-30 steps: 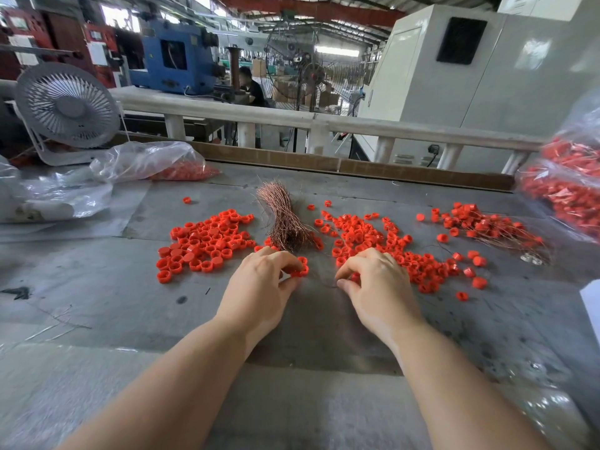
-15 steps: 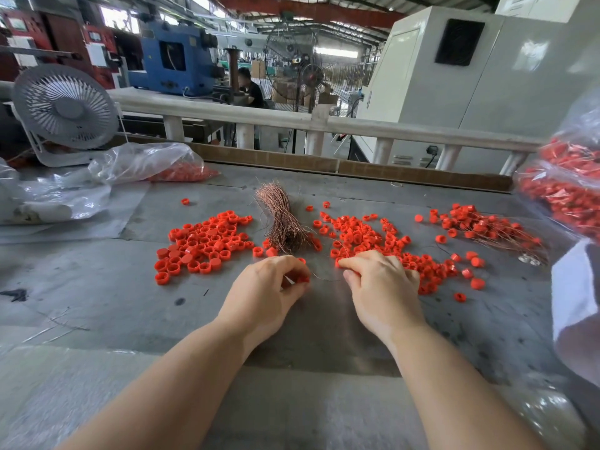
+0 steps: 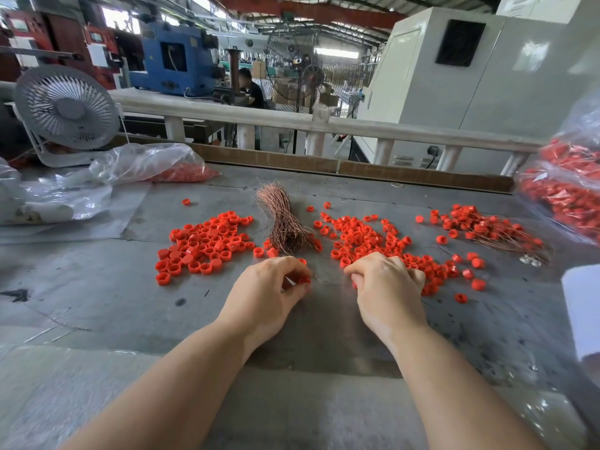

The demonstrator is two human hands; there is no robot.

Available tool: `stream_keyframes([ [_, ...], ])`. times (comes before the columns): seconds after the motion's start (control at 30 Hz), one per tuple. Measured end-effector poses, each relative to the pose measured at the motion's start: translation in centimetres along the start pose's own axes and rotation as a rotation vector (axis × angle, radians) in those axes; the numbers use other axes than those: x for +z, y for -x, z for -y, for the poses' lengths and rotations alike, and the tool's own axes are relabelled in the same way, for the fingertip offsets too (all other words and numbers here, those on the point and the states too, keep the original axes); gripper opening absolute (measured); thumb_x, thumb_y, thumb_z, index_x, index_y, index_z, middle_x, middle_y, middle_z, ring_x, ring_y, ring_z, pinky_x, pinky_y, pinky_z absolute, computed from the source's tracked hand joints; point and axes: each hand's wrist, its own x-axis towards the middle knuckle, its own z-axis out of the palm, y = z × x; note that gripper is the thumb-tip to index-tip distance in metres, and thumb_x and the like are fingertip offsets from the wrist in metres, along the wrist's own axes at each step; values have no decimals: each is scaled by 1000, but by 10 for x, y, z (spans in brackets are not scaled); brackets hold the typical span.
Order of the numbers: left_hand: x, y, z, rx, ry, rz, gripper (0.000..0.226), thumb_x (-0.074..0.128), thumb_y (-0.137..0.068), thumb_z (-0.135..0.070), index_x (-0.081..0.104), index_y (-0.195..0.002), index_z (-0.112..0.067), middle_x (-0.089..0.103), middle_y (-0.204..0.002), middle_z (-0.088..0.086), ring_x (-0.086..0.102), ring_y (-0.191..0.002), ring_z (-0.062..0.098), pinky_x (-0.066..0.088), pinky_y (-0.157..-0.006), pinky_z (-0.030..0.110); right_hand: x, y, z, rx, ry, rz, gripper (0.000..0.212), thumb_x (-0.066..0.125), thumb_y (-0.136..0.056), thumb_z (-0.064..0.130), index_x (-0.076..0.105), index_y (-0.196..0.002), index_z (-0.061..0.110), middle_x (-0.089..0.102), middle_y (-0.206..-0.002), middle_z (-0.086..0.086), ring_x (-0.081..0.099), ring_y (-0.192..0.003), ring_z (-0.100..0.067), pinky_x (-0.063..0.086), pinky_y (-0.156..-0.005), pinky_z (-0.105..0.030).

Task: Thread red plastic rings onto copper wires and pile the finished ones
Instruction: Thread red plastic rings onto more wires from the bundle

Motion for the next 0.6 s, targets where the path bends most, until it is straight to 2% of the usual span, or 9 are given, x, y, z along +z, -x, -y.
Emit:
stream_keyframes([
  [0.23,0,0,-1,-3,2,-1,10,67,-84,-23,68,-94,-23,57,-77,-18,55,-73,6,39,-67,15,-6,2,5,-24,-73,6,21,52,-83,19,69,-89,30,62,-104,14,45,-104,-12,13,-77,-29],
  [0.37,0,1,0,1,6,0,10,67,-84,-23,68,-94,-23,57,-78,-18,54,-73,5,38,-66,14,-8,4,6,-43,-64,2,10,59,-84,25,67,-83,32,62,-100,14,46,-102,-12,9,-71,-28],
  [0.47,1,1,0,-2,14,-3,9,67,-83,-22,68,-92,-23,55,-73,-21,51,-68,0,36,-62,6,-7,4,4,-74,-38,8,9,60,-87,27,64,-81,32,59,-101,12,45,-103,-13,8,-69,-28],
  [0.53,0,0,1,-6,26,-6,8,67,-83,-21,68,-90,-23,54,-71,-22,51,-66,-3,36,-62,4,-5,2,3,-105,-64,-43,8,61,-88,24,63,-82,29,54,-99,12,45,-102,-13,10,-71,-27],
  [0.6,0,0,0,-7,39,-5,7,68,-82,-21,69,-89,-23,54,-71,-22,50,-66,-3,36,-62,4,-5,0,3,-134,-225,-172,9,62,-86,13,64,-81,20,51,-91,10,48,-94,-16,22,-76,-27],
])
